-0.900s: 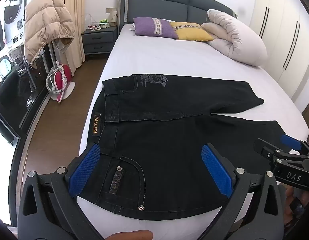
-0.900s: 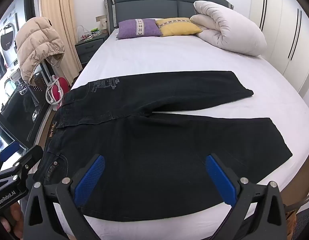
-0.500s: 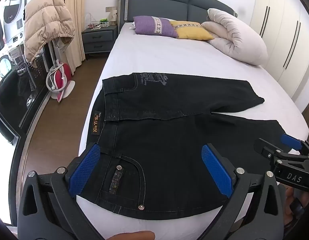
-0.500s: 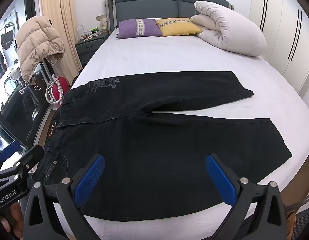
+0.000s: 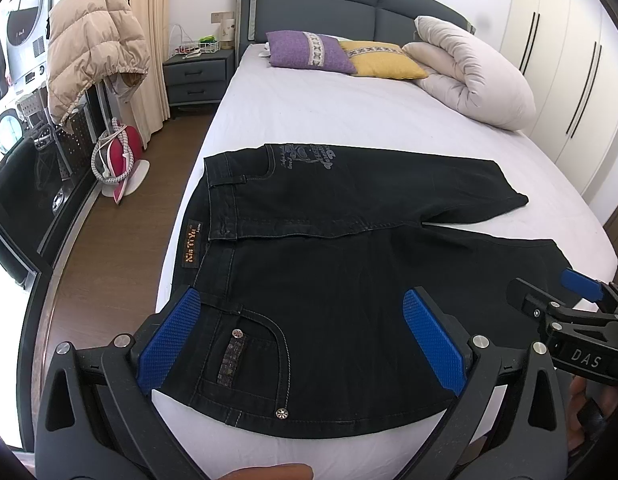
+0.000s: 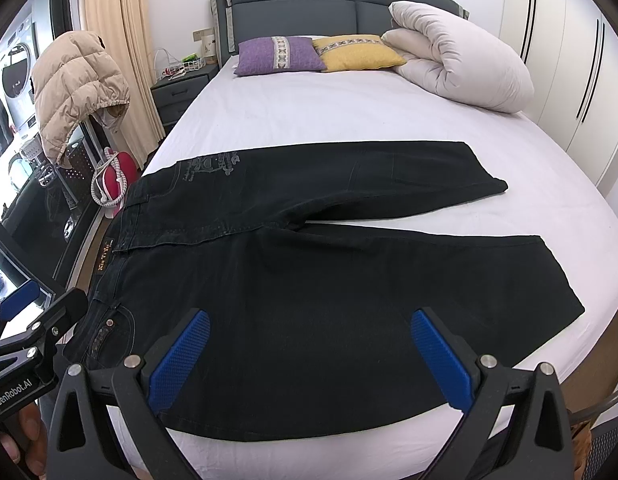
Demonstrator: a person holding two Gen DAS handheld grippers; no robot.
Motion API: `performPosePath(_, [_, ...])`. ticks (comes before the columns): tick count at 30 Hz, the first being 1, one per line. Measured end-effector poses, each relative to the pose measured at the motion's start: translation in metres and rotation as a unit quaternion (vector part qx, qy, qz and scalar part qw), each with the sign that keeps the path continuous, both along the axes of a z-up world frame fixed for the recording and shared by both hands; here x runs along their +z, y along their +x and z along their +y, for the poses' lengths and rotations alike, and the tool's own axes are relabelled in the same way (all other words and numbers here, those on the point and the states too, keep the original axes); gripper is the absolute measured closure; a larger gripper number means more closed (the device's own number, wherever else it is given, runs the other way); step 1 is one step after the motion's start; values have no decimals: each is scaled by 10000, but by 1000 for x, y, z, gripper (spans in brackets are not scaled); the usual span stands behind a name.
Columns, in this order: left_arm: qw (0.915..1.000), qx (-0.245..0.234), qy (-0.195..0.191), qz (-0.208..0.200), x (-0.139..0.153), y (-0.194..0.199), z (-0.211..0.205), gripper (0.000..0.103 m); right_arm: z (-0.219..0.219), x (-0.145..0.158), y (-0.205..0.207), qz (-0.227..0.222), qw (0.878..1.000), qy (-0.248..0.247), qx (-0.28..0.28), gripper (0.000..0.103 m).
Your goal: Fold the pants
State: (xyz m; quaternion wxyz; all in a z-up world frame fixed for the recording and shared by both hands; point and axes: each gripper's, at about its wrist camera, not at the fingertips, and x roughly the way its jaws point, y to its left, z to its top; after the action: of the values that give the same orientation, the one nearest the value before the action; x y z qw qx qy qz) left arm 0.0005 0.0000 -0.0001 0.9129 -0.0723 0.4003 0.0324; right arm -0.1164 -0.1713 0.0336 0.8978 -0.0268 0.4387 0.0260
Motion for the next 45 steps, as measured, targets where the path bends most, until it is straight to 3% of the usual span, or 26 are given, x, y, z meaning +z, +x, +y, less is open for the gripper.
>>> performPosePath(45, [10000, 2, -13, 19, -7, 1, -3, 0, 1, -9, -6, 19, 10000, -12, 5, 0])
